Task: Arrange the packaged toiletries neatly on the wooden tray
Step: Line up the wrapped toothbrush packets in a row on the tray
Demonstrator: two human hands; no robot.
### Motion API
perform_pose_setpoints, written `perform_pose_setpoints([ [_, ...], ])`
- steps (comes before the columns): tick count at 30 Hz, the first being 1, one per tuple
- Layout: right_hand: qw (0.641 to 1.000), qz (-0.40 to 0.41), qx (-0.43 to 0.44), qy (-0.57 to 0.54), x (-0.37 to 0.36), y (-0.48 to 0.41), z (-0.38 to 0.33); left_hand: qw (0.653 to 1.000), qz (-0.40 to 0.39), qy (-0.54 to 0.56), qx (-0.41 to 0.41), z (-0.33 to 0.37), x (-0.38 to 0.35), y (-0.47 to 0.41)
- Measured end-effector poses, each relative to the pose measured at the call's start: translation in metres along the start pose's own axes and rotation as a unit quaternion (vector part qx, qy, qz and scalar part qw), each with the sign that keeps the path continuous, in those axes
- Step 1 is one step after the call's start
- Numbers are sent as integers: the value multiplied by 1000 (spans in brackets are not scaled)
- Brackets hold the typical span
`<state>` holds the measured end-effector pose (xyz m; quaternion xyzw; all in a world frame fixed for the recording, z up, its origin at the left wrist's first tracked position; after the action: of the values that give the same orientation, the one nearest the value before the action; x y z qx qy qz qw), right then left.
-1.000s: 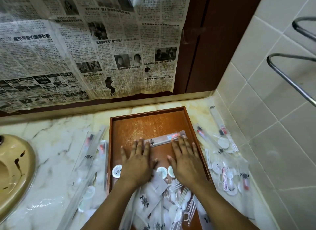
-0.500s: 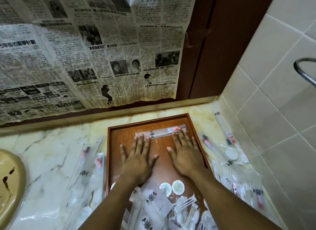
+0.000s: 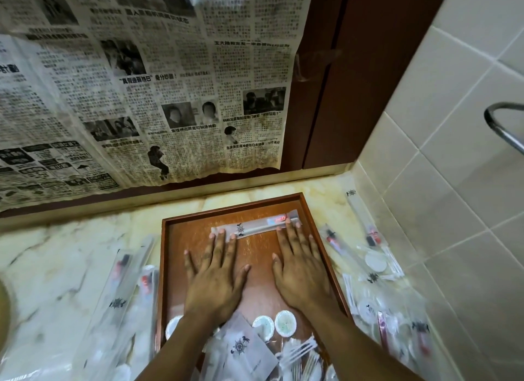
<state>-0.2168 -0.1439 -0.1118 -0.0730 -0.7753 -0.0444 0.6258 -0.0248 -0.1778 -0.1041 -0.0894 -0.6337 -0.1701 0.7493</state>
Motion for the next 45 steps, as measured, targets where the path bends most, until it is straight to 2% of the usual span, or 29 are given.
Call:
perform_pose_setpoints([
  [13, 994, -100, -33, 9, 26, -19, 7, 999, -45, 23, 4, 13, 1, -31],
  [16, 996, -49, -48, -58, 43, -18, 8, 998, -53, 33, 9, 10, 2, -35],
  [18, 989, 46, -97, -104, 62, -5, 21, 998, -55, 40, 11, 11, 1, -38],
  [21, 961, 163, -198, -105, 81, 29, 61, 998, -43, 43, 4, 12, -1, -37],
  [24, 949, 138, -279, -51, 75, 60, 110, 999, -38, 35, -1, 12, -2, -36],
  [26, 954, 80, -288, -14, 66, 73, 129, 999, -38, 30, -4, 13, 0, -35],
  [28, 958, 57, -280, -11, 62, 77, 136, 999, -39, 26, -6, 14, 2, -34],
  [34, 964, 69, -258, -10, 69, 74, 142, 998, -59, 24, -9, 12, 3, -33],
  [37, 950, 128, -275, -72, 81, 78, 140, 997, -76, 30, -4, 10, 3, -36],
  [39, 938, 165, -281, -116, 93, 81, 136, 995, -83, 59, 7, 10, 5, -37],
  [42, 926, 196, -269, -176, 110, 88, 126, 989, -23, 140, 36, 14, 17, -34],
  [44, 923, 198, -240, -226, 117, 91, 112, 964, 21, 252, 76, 25, 30, -29],
  [45, 923, 196, -219, -247, 119, 91, 103, 934, 25, 342, 103, 34, 39, -24],
])
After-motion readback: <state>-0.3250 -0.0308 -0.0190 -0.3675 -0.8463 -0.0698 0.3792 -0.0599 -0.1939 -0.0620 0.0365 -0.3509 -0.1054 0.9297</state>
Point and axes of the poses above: each hand's wrist, its own y-axis away from the middle knuckle, its own x-axis out of the back of the hand, z = x × y, the point moved 5 cm from there along -y, towards the middle knuckle, and after that the axes turned 4 degrees about z, right-handed, at the moved point
